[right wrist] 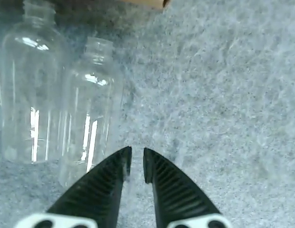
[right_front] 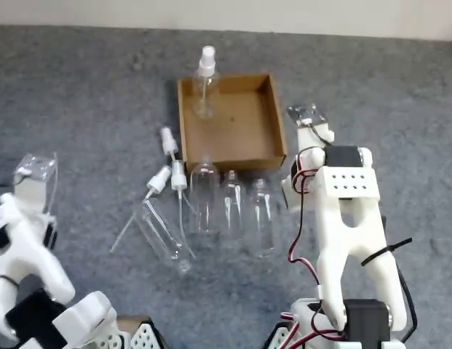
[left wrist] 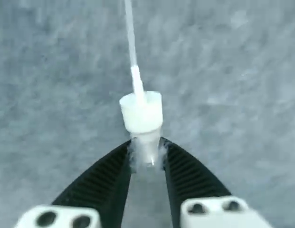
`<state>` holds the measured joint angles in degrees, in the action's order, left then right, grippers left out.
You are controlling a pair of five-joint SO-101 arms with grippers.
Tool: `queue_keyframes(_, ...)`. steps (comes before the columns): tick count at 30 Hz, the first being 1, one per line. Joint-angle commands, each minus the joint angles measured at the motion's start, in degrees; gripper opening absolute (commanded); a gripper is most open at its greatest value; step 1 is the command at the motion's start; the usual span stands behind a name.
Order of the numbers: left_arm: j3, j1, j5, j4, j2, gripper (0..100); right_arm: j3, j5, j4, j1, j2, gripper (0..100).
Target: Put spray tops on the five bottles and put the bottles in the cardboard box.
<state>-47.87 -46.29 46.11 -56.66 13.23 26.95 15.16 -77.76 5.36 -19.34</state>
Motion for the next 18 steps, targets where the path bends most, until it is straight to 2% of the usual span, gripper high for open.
queue_keyframes(1, 3.47, 6.81, -6.86, -5.19, 0.92, 4, -0.31, 0.62, 0.84, -0.48, -2.42, 0.5)
queue_keyframes(6, 11.91, 3.56, -8.62, -11.69, 6.02, 4, -0.31, 0.62, 0.84, -0.48, -2.42, 0.5)
queue_keyframes(8, 12.53, 2.07, -8.44, -11.87, 7.43, 4, -0.31, 0.62, 0.84, -0.48, -2.42, 0.5)
queue_keyframes(15, 9.8, -1.36, -8.26, -3.78, 6.11, 4, -0.31, 0.62, 0.75, -0.48, -2.42, 0.5)
queue_keyframes(18, 5.32, -3.74, -4.84, 2.02, 3.38, 4, -0.31, 0.62, 0.66, -0.48, -2.42, 0.5)
